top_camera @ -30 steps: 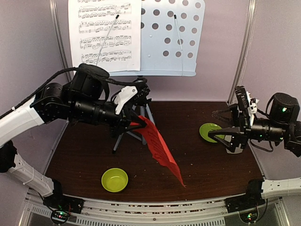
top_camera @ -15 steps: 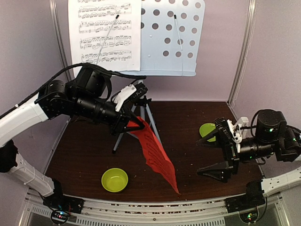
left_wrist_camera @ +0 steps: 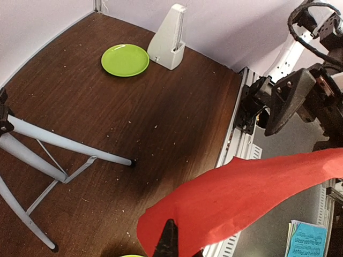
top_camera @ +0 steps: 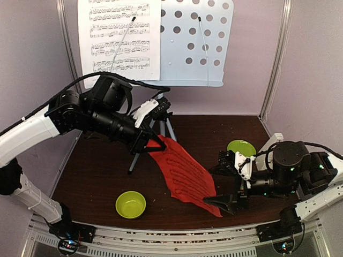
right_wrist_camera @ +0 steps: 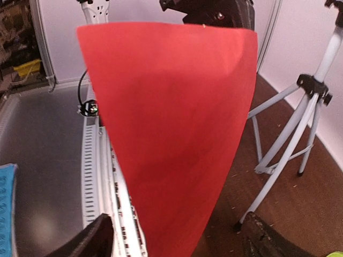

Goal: Set up the instrument practice props

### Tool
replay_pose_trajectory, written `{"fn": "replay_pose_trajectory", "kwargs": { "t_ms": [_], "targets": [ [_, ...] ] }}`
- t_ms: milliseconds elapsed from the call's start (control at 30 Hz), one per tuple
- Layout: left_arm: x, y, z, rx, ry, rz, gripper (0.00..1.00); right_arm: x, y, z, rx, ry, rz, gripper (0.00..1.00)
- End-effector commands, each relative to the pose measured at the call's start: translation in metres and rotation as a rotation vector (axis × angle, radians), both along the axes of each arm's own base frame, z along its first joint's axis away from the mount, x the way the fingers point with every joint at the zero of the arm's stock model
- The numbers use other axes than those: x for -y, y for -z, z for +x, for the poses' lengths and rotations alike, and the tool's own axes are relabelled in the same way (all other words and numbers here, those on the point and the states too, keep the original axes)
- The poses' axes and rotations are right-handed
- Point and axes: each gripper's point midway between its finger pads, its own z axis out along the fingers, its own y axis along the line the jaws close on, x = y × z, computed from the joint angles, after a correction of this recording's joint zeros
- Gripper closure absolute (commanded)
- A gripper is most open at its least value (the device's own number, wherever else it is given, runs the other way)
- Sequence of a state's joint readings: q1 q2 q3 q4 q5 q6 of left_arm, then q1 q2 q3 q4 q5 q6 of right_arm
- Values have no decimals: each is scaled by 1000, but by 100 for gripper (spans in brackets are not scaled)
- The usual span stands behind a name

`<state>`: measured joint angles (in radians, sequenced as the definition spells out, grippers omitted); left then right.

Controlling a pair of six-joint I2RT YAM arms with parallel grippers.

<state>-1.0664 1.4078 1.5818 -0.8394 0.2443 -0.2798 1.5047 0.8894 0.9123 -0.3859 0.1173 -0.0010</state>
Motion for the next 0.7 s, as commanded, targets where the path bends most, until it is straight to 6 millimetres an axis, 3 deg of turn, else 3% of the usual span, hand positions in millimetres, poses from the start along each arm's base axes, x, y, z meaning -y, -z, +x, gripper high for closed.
{"fn": "replay_pose_trajectory", "kwargs": {
  "t_ms": [0, 133, 233, 267, 367, 400, 467, 533, 667],
  "targets": [
    [0, -26, -1, 22, 12, -83, 100, 1, -42, 26, 45, 169, 117, 31],
    [-2, -31, -1, 48, 9, -114, 100, 4, -60, 38, 70, 240, 155, 63],
    [-4, -38, 0, 77, 1, -148, 100, 6, -71, 36, 63, 234, 200, 94],
    [-5, -43, 0, 87, 0, -162, 100, 8, -76, 36, 59, 234, 217, 100],
    [-6, -56, 0, 118, -3, -205, 96, 17, -92, 36, 63, 232, 278, 100],
    [-7, -60, 0, 125, -8, -220, 85, 20, -99, 35, 60, 220, 302, 100],
    [-8, -74, 1, 150, -17, -275, 45, 25, -113, 29, 36, 177, 360, 100],
    [-11, -86, 2, 181, -36, -336, 30, 30, -129, 22, -6, 125, 441, 100],
    [-22, -113, -1, 272, -51, -473, 23, 35, -152, 12, -43, 57, 517, 100]
  ]
}}
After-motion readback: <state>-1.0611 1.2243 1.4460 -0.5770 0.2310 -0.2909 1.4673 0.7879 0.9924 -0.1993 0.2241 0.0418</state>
